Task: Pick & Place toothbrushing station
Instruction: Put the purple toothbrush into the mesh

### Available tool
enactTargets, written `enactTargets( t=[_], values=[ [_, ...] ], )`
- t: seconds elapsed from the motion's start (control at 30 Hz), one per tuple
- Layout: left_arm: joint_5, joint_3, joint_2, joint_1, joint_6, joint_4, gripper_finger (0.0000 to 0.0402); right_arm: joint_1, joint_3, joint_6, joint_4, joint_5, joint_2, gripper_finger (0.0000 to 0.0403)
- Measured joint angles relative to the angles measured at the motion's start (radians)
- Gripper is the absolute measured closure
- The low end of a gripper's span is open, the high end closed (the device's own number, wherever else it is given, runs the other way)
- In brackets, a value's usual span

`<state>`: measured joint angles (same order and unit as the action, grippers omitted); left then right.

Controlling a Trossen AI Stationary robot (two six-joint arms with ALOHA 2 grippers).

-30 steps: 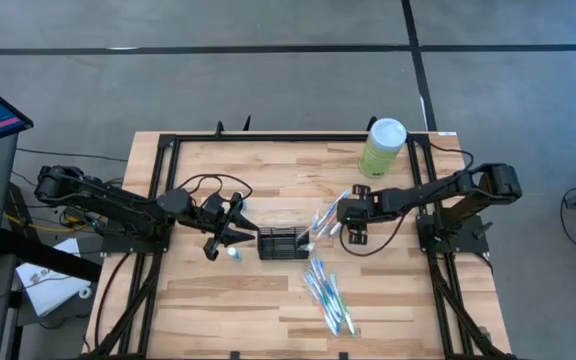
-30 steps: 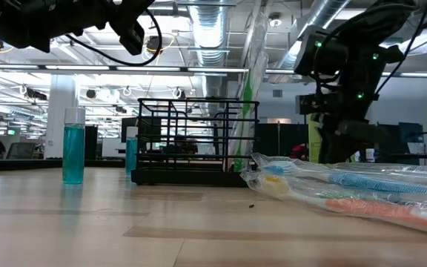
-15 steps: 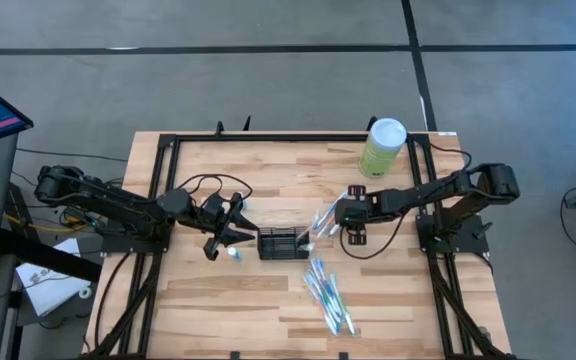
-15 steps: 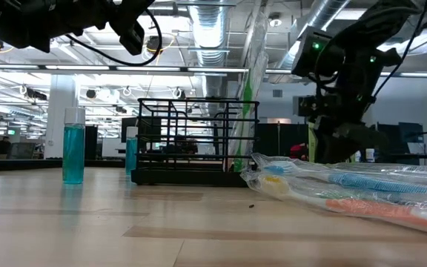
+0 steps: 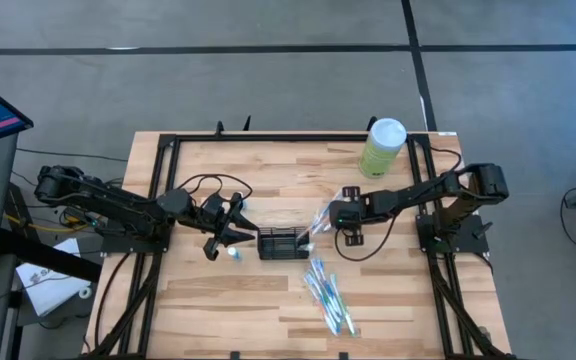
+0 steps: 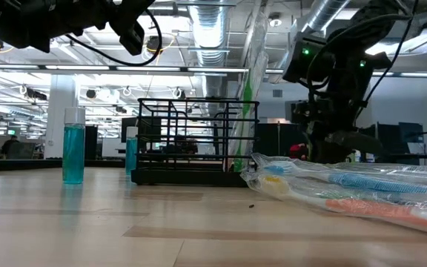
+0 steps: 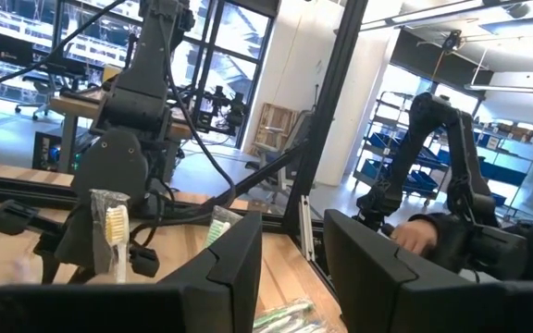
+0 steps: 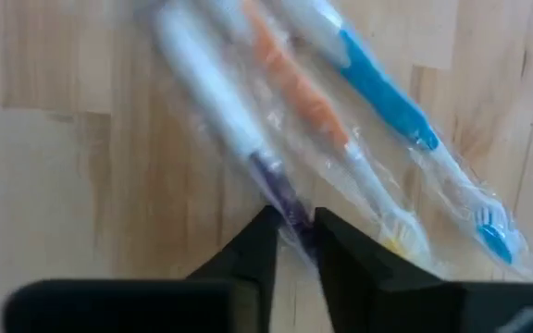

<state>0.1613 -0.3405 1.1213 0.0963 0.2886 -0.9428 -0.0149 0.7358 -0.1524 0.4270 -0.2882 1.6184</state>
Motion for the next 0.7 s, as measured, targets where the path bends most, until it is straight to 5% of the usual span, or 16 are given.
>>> enactTargets(
  t=[0.1,0.7],
  values=[
    [0.000,0.000,0.000,0.000,0.000,0.000,0.0289,-0.001,0.013,-0.001,0.021,0.007,-0.002,0.0391],
    [0.000,0.000,0.000,0.000,0.000,0.000,0.0289,0.055,0.154,0.022,0.210,-0.051,0.002,0.0402]
  ],
)
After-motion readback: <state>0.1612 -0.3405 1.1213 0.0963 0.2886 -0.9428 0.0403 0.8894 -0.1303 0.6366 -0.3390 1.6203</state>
